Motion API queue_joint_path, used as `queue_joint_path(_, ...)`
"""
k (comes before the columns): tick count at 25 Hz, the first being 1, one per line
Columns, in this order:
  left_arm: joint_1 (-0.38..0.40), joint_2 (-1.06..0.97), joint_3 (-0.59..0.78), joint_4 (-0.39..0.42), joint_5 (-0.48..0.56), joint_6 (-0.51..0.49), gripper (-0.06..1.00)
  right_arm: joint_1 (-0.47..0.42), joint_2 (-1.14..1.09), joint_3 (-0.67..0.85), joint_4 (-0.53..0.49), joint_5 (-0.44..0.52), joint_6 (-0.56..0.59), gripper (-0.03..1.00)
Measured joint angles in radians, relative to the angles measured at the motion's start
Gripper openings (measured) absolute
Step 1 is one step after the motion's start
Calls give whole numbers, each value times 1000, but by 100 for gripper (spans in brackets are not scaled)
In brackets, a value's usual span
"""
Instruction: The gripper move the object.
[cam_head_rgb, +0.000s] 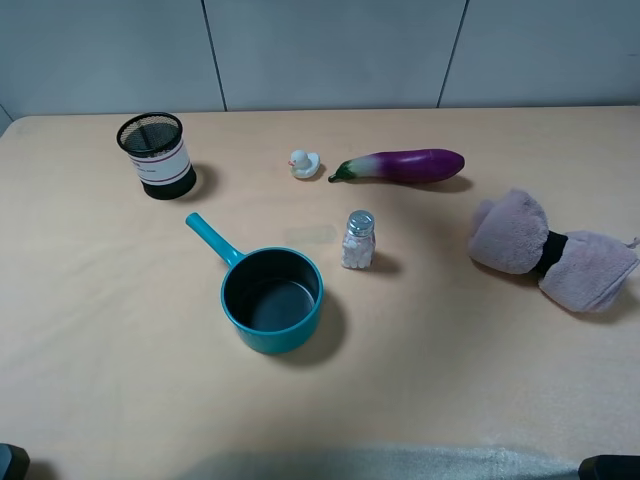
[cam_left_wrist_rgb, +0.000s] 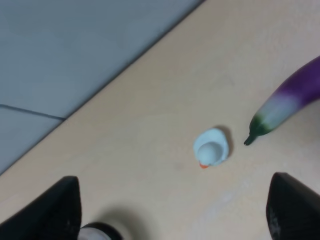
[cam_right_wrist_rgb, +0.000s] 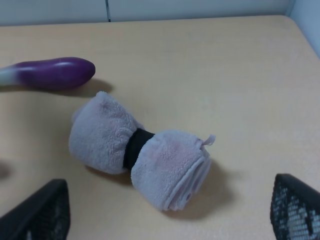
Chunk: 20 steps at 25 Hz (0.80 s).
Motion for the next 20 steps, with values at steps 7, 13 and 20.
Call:
queue_joint_path(7,14,-181,263,35,-2,0,75,0,0,0,0,0,0,61)
queue_joint_path(13,91,-380,547,35,-6,-7,75,0,0,0,0,0,0,61)
queue_joint_path(20,246,-623,797,6,-6,-7,75,0,0,0,0,0,0,61)
